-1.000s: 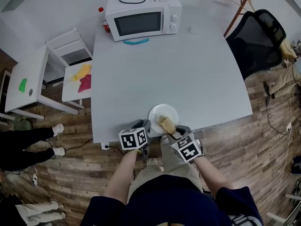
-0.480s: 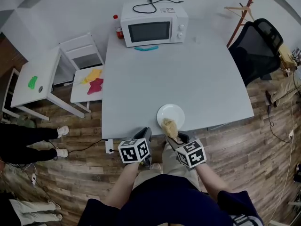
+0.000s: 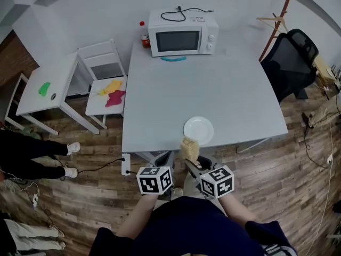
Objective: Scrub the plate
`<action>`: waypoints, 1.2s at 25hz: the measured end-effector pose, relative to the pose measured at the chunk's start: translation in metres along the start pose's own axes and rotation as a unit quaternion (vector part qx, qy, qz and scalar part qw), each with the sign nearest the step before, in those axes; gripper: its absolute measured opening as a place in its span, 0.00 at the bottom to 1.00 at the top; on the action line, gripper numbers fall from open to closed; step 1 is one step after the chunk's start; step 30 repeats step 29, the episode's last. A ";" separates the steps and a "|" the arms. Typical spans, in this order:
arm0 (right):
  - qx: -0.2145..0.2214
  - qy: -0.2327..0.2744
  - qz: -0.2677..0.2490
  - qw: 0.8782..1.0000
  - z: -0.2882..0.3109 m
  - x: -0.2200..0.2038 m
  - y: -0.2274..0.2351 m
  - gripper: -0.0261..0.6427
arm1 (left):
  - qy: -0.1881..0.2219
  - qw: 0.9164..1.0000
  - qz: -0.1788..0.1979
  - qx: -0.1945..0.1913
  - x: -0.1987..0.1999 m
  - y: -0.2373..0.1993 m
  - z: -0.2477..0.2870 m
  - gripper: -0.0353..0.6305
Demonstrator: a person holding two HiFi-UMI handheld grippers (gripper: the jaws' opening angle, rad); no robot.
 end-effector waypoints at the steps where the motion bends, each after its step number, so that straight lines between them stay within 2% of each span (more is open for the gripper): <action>1: -0.002 0.001 -0.002 1.000 -0.001 -0.001 -0.002 0.28 | 0.000 1.000 0.002 -0.002 -0.001 0.001 -0.002 0.08; 14: 0.005 0.025 0.009 1.000 -0.007 0.001 -0.006 0.27 | 0.023 1.000 -0.002 -0.007 0.000 0.005 -0.013 0.08; 21: 0.010 0.019 0.006 1.000 -0.005 0.005 -0.001 0.27 | 0.019 1.000 -0.005 -0.006 0.004 0.006 -0.004 0.08; 30: -0.004 0.023 0.028 0.999 -0.007 -0.001 0.011 0.27 | 0.011 1.000 0.004 -0.015 -0.001 0.011 0.006 0.08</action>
Point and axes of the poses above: the fingertips, and each gripper's own axes: z forward along the fingers, y to its right, x out of its top, the point moved 5 cm from there along -z, backward along the fingers, and after that the axes turned 9 degrees about -z, right-handed, at the moved point
